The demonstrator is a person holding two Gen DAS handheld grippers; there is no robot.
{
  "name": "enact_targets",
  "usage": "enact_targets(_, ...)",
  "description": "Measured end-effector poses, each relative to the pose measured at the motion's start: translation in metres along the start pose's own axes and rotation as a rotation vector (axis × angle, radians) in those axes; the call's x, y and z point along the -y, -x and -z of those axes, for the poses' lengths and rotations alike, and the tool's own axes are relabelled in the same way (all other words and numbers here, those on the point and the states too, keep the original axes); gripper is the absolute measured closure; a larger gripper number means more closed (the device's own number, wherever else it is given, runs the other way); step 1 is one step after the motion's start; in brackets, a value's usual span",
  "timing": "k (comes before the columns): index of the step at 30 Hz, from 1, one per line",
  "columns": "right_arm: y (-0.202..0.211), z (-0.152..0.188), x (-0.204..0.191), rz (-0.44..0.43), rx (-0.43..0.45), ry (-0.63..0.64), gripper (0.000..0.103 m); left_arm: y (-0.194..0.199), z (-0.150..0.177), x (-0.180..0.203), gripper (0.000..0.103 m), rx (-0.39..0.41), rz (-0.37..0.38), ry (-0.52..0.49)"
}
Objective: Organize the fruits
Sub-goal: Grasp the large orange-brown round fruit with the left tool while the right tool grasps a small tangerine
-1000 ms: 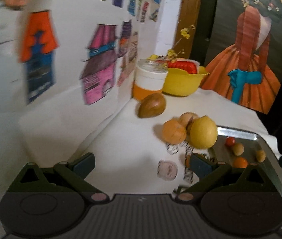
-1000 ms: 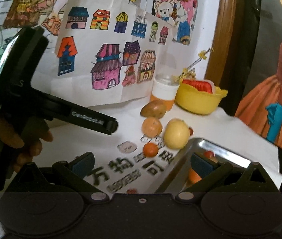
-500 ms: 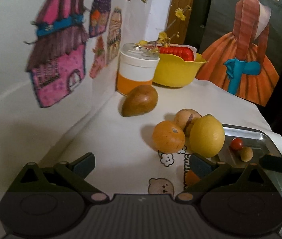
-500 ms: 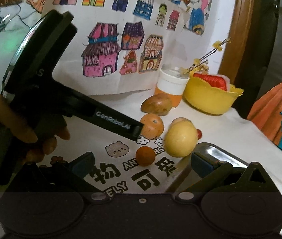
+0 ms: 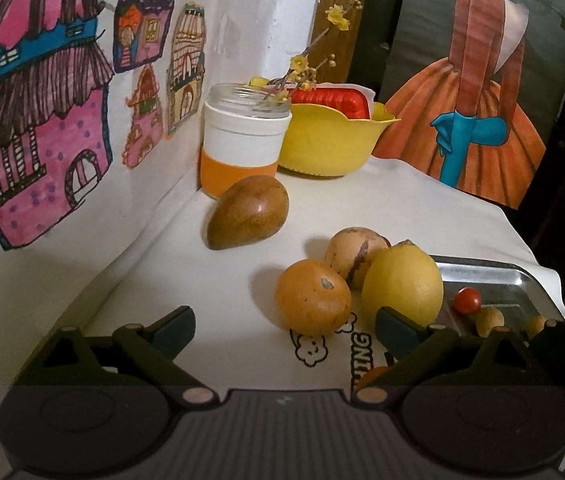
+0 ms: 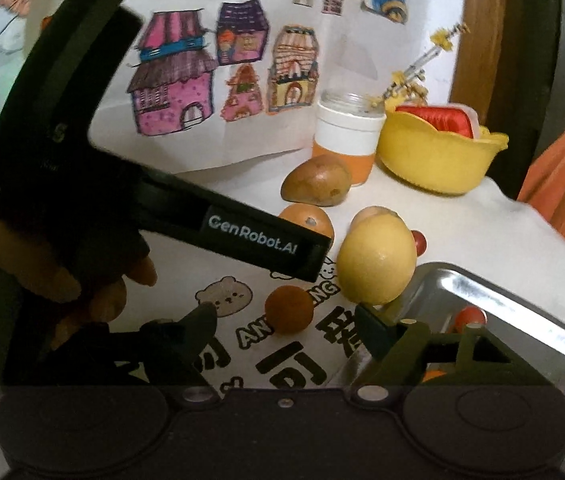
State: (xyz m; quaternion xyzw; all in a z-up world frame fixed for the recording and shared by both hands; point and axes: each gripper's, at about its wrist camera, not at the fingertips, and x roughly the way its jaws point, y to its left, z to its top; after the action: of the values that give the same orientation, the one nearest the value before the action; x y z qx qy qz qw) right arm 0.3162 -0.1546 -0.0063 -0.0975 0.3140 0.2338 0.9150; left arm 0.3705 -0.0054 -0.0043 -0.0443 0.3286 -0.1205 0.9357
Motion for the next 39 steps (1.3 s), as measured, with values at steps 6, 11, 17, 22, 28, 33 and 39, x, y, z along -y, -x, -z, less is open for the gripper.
enact_targets(6, -0.009, -0.004, 0.003, -0.008, -0.022, -0.02, 0.04, -0.005, -0.002, 0.001, 0.017, 0.01, 0.003, -0.004)
enact_targets(11, -0.015, -0.005, 0.004, -0.004, -0.032, -0.024, 0.049, -0.01, -0.004, 0.003, 0.025, 0.01, 0.011, -0.002)
enact_targets(17, -0.021, -0.006, 0.005, 0.0, -0.044, -0.024, 0.061, -0.013, -0.005, 0.006, 0.042, 0.014, 0.033, -0.009)
enact_targets(22, -0.022, -0.007, 0.006, -0.005, -0.044, -0.023, 0.071, -0.014, -0.005, 0.009, 0.054, 0.015, 0.051, -0.015)
enact_targets(28, -0.019, -0.007, 0.006, -0.011, -0.04, -0.023, 0.072, -0.01, -0.004, 0.008, 0.055, 0.013, 0.047, -0.006)
enact_targets(33, -0.011, -0.006, 0.003, -0.019, -0.034, -0.015, 0.072, -0.001, 0.001, 0.005, 0.056, 0.01, 0.037, 0.002)
enact_targets(39, -0.001, -0.001, -0.003, -0.031, -0.033, -0.009, 0.072, 0.011, 0.007, 0.002, 0.056, -0.004, 0.037, 0.012)
